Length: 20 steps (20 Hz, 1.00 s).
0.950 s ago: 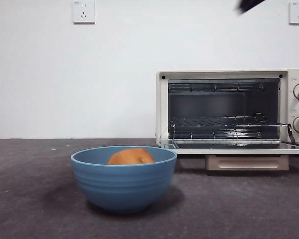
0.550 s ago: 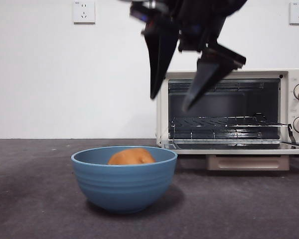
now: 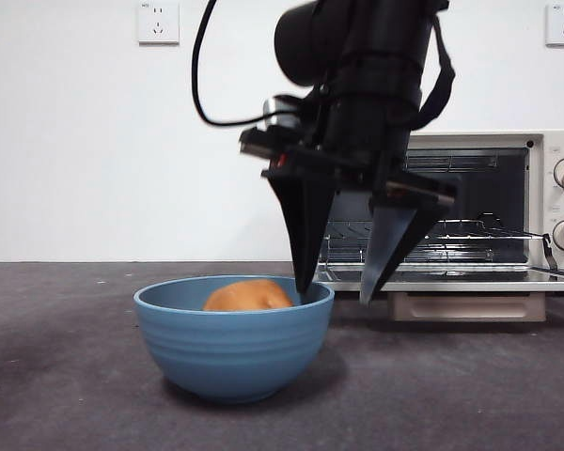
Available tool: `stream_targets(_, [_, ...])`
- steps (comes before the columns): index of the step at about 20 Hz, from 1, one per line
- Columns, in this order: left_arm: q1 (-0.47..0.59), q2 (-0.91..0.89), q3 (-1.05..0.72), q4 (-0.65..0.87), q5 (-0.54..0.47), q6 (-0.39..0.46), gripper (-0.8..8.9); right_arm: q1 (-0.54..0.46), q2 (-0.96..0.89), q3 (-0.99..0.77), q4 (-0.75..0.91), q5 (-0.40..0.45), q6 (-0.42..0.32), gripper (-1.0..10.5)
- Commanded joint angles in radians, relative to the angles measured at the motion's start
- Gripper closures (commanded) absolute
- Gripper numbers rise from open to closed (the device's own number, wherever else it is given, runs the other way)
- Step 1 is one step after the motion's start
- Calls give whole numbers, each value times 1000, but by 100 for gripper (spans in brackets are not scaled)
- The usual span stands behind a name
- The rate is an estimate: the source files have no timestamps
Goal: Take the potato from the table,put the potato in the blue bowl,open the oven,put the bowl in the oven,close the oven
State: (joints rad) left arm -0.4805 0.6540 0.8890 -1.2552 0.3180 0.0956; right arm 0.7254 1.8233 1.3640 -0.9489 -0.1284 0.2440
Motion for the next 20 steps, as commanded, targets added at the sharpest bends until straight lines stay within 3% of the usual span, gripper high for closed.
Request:
stream_targets(1, [3,-2,-5,3,4,13,821,1,30,-1,2,-3,-20,669])
stream_targets(4, [3,-2,-5,4,4,14,821,1,62,-1,2,-19,-39,895])
stream_targets(6, [3,-2,-5,3,3,17,821,2,71,-1,2,-39,-39,962])
stream_targets(12, [3,-2,-5,4,3,17,821,-8,50,29,-69,-23,9,959])
stream_targets(16, [3,-1,-5,8,3,16,821,-45,46,159,-196,34,19,959])
stream_targets(20, [3,-1,-5,8,3,16,821,-114,46,306,-224,36,53,959])
